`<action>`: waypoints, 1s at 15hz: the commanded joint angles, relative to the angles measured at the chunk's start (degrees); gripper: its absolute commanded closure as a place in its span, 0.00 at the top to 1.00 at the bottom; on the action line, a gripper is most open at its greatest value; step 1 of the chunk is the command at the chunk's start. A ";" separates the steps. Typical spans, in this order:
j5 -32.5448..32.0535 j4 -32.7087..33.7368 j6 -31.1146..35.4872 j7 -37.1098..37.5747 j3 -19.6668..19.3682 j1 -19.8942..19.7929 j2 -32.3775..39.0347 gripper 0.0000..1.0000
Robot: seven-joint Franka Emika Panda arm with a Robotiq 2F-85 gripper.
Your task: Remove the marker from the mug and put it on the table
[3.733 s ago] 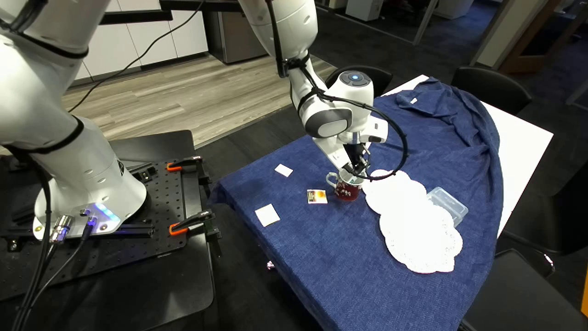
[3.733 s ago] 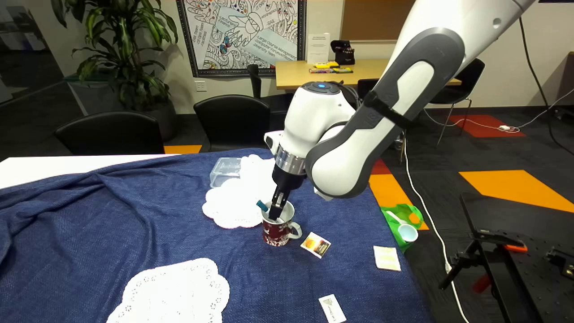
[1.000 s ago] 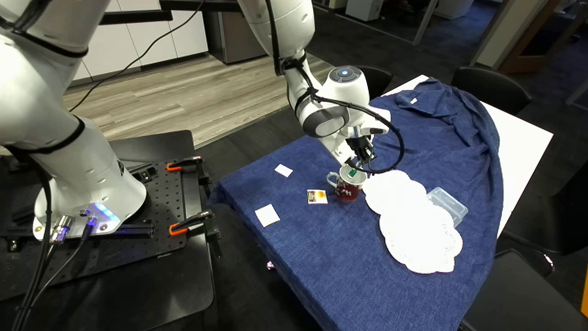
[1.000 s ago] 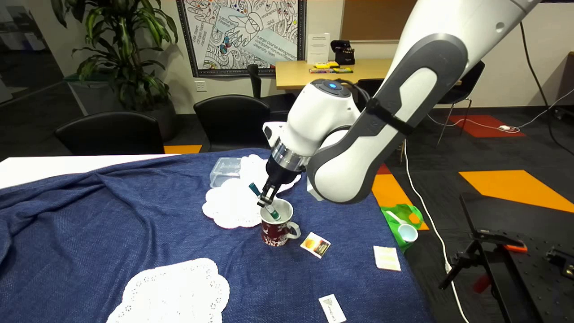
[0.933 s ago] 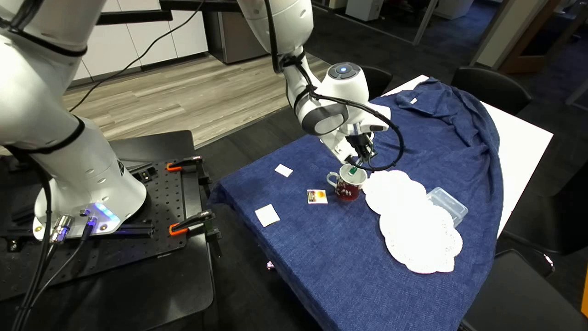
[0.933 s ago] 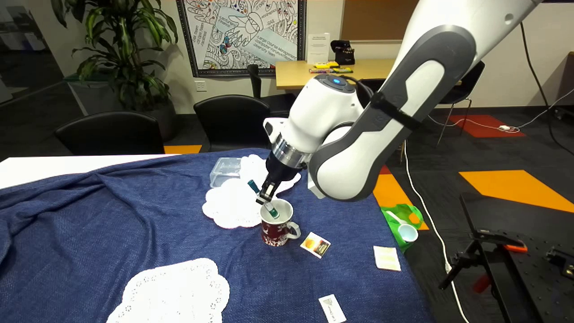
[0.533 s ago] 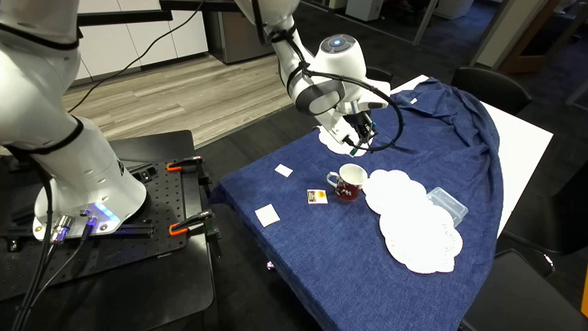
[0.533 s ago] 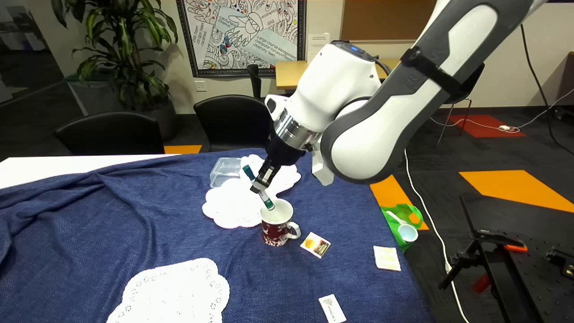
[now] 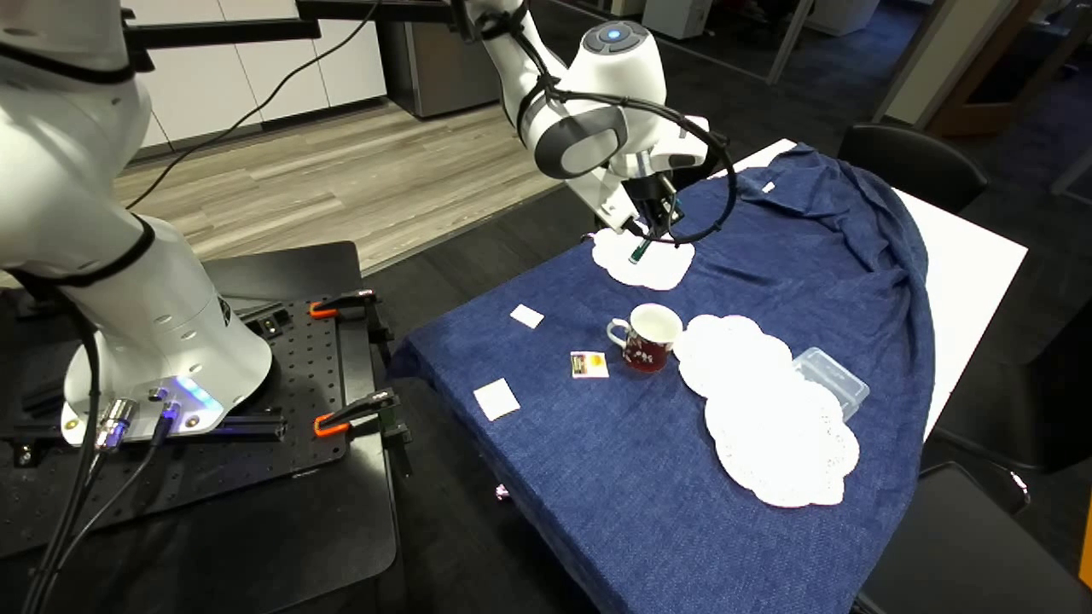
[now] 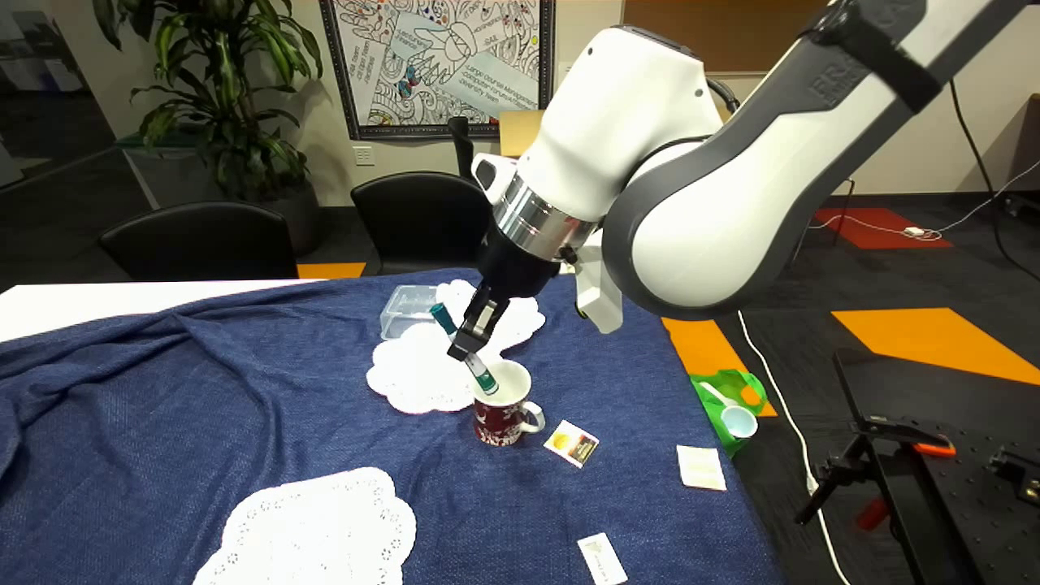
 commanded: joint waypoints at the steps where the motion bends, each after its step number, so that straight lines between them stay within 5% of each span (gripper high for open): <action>1: 0.01 -1.65 -4.34 2.17 -1.56 2.40 -2.97 0.05; 2: -0.58 -1.58 -5.31 3.08 -3.38 4.43 -3.04 0.05; 3: -0.02 -0.01 -2.79 0.30 -1.04 1.72 -0.60 0.05; 4: -0.06 0.00 -2.99 0.39 -1.34 2.18 -0.57 0.20; 7: -0.06 0.01 -2.98 0.39 -1.28 2.12 -0.29 0.20; 8: -0.06 0.01 -2.98 0.38 -1.28 2.06 -0.26 0.05; 15: 2.33 0.43 10.94 18.18 -30.24 31.69 6.63 0.05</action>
